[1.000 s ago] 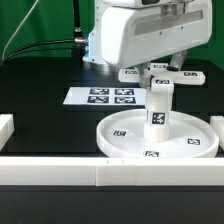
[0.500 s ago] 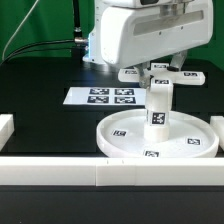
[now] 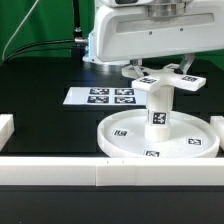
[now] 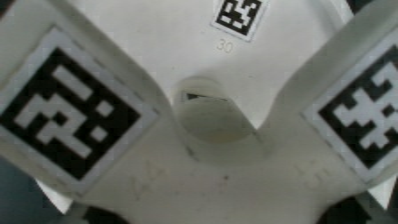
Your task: Assemble round table
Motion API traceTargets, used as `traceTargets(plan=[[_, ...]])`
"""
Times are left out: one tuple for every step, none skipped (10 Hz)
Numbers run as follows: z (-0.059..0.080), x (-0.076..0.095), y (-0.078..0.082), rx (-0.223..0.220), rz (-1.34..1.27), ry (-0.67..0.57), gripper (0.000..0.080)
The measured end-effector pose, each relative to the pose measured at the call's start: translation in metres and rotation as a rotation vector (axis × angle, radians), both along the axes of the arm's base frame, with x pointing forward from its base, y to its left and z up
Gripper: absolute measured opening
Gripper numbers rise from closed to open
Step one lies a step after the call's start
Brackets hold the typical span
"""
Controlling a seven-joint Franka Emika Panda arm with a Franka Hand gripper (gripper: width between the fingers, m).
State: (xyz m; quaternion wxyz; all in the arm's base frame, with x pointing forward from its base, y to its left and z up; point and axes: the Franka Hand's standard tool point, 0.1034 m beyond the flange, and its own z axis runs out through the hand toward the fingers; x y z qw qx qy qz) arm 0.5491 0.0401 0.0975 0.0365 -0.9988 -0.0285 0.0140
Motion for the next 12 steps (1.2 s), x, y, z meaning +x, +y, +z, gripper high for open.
traceTargets(plan=[[-0.0003, -0.0003, -0.0005, 0.009, -0.14, -0.007, 0.0451], [-0.0004, -0.0005, -0.0006, 0.018, -0.245, -0.01, 0.0452], [-0.0004, 0.0, -0.0002, 0.027, -0.344, -0.009, 0.0452], [-0.0005, 0.0002, -0.0005, 0.031, -0.436, -0.003, 0.0452], [-0.0004, 0.0015, -0.0002, 0.033, -0.502, -0.01, 0.0452], [-0.0003, 0.0024, -0.0005, 0.039, -0.611, -0.006, 0.0451], [-0.0003, 0.0026, -0.0006, 0.039, -0.653, -0.003, 0.0451], [-0.0003, 0.0026, -0.0006, 0.039, -0.692, 0.001, 0.0451], [-0.0003, 0.0027, -0.0007, 0.04, -0.764, 0.008, 0.0451], [-0.0003, 0.0028, -0.0007, 0.041, -0.834, 0.015, 0.0451], [-0.0003, 0.0029, -0.0007, 0.048, -0.924, 0.023, 0.0451], [-0.0004, 0.0024, -0.0016, 0.063, -1.033, 0.024, 0.0451]])
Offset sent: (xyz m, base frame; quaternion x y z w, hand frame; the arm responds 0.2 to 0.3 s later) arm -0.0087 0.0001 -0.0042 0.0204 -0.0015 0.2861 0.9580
